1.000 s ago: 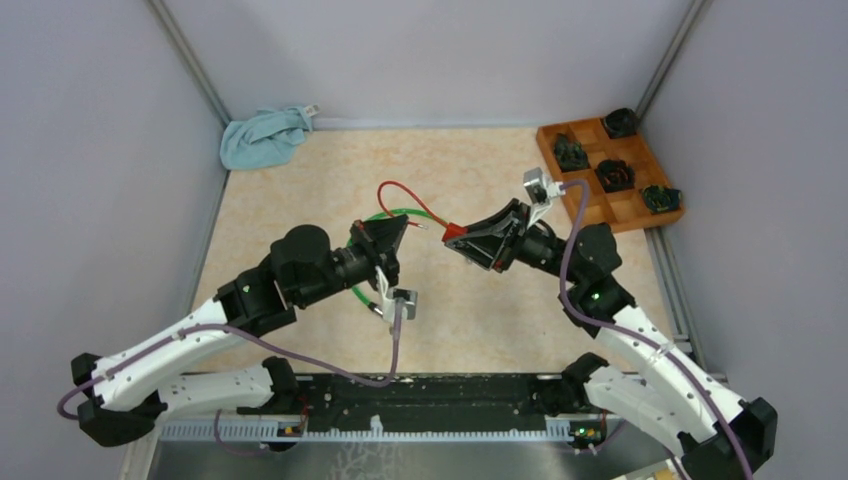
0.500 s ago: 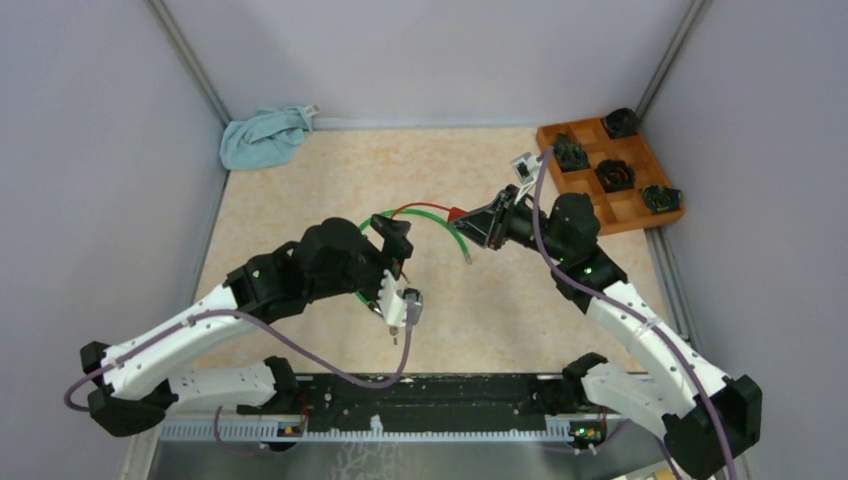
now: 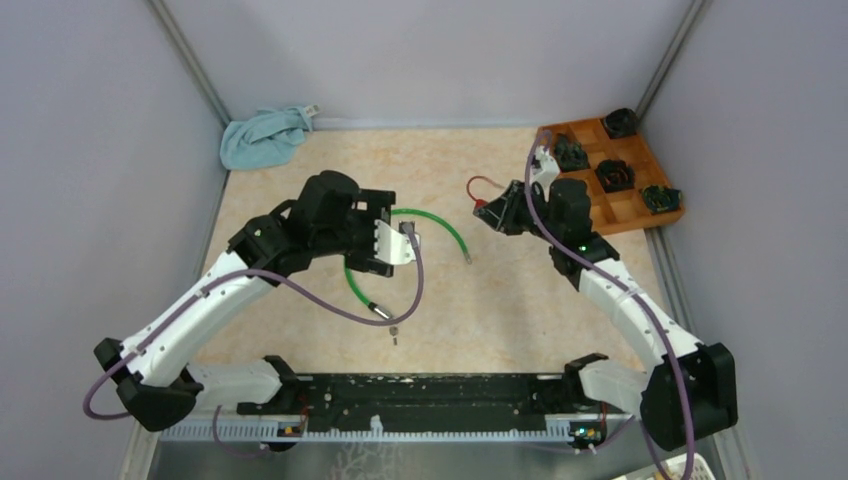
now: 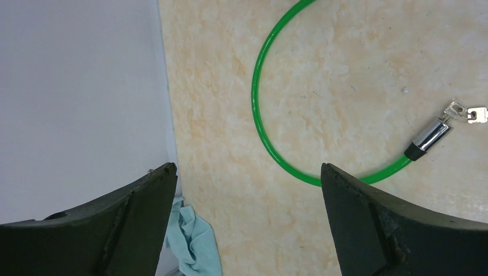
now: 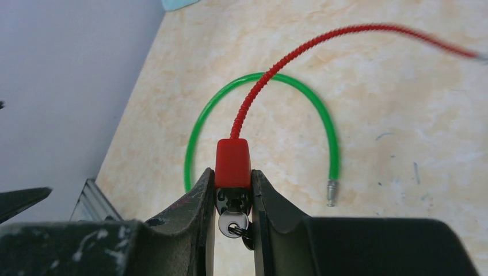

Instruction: Unlock with the key

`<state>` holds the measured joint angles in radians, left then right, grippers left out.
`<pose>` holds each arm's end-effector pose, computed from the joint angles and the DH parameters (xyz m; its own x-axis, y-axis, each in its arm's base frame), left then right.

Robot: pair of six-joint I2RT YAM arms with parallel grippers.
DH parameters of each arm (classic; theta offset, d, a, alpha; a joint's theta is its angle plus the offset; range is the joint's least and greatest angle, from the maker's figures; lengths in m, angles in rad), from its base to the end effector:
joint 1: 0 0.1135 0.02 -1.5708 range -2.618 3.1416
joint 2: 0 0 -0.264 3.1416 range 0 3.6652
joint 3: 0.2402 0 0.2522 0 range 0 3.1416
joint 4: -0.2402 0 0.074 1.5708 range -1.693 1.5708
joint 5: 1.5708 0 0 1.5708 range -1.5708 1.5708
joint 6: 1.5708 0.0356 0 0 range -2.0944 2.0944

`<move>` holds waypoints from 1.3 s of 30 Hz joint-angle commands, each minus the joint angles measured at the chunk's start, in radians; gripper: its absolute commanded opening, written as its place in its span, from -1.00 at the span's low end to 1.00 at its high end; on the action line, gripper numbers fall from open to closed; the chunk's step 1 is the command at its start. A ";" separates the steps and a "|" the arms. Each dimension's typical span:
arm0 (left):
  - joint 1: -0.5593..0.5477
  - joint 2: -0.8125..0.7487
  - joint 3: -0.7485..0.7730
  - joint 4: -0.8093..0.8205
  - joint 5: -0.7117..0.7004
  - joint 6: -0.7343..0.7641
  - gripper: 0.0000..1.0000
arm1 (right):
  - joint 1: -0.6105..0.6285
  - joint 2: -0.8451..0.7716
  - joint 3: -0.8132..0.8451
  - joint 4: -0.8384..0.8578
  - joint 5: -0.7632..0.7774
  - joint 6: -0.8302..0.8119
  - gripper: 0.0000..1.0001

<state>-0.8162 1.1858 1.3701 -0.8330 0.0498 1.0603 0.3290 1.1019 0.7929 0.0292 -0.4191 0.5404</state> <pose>0.1617 -0.1746 0.3959 0.4564 0.7868 -0.4156 0.7299 -0.0639 0.6806 0.2363 0.0960 0.3023 -0.5664 0.3032 -0.7663 -0.4360 0.6788 0.5908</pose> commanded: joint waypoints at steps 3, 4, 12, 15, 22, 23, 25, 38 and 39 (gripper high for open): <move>0.038 -0.001 0.020 -0.013 -0.027 -0.082 0.97 | -0.018 0.020 0.056 0.049 0.044 -0.025 -1.00; 0.048 0.006 0.029 0.002 -0.045 -0.102 0.97 | -0.018 0.026 0.052 0.065 0.023 -0.013 -1.00; 0.245 0.132 0.175 0.179 -0.177 -0.303 0.97 | 0.017 0.034 0.027 0.139 -0.095 0.054 -1.00; 0.307 0.139 0.184 0.245 -0.174 -0.359 0.97 | 0.053 0.032 0.026 0.164 -0.104 0.068 -1.00; 0.373 0.095 0.074 0.408 -0.221 -0.473 0.99 | 0.130 0.117 -0.018 0.334 -0.202 0.210 -1.00; 0.384 0.096 0.067 0.415 -0.219 -0.494 0.99 | 0.135 0.139 -0.031 0.375 -0.222 0.256 -1.00; 0.410 0.108 0.065 0.409 -0.199 -0.522 0.99 | 0.137 0.191 -0.050 0.431 -0.240 0.302 -1.00; 0.518 0.153 -0.048 0.454 -0.112 -0.624 0.99 | 0.141 0.484 -0.017 0.281 -0.080 0.166 -0.88; 0.525 0.153 -0.061 0.466 -0.108 -0.629 0.99 | 0.141 0.500 -0.016 0.279 -0.073 0.159 -0.85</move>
<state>-0.3149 1.3365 1.3453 -0.4225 -0.1028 0.4782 0.4644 1.5646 0.7395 0.2878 -0.5568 0.7525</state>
